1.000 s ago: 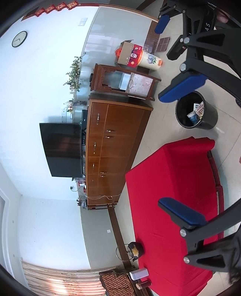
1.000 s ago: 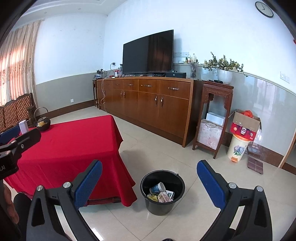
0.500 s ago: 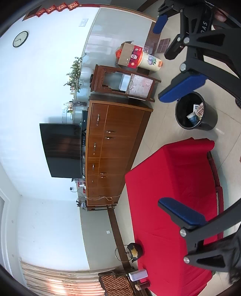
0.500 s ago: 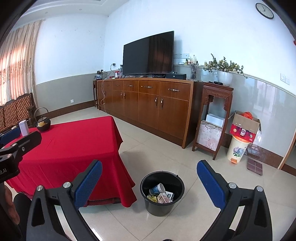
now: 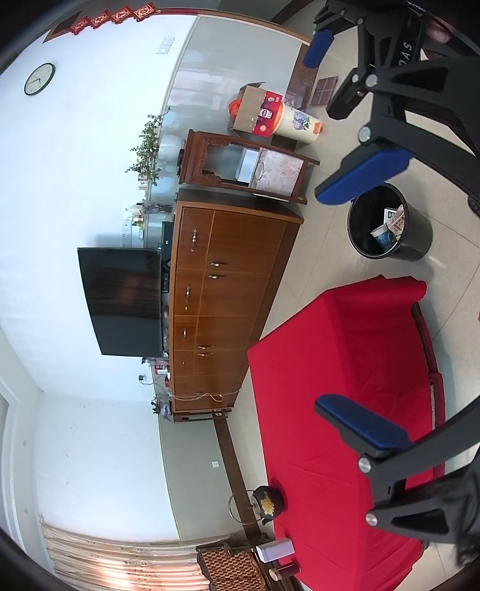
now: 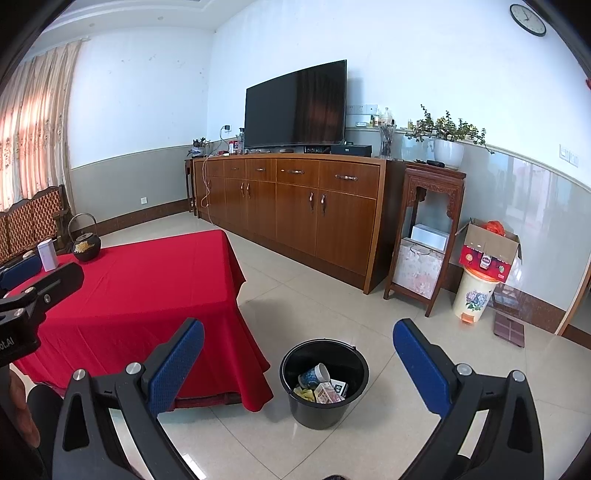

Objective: Collect trash

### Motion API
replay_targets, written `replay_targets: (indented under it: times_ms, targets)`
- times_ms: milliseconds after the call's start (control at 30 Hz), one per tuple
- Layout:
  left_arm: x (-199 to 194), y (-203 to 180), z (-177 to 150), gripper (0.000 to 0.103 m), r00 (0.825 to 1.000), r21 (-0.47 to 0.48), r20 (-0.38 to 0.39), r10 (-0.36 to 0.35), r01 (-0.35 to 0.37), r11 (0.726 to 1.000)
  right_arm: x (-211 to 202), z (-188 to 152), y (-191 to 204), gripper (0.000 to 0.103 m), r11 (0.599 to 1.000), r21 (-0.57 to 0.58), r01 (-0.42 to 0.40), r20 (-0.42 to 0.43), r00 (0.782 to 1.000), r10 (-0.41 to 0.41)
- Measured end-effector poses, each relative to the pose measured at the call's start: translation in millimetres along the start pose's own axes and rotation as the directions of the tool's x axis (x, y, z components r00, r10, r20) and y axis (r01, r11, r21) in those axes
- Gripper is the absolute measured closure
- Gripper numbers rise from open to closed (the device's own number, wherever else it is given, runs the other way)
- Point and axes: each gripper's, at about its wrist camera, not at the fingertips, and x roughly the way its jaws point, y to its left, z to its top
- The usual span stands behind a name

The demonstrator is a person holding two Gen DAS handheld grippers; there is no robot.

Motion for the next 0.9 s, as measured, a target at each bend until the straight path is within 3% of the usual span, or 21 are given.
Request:
replay_targets:
  times_ms: [900]
  targets:
    - [-0.8,2.0,-3.8,0.000,1.000,0.005,-0.007,-0.006,0.006,1.000,2.7,-2.1,-0.9,0.000,1.000,0.000,-0.002,0.000,1.000,0.002]
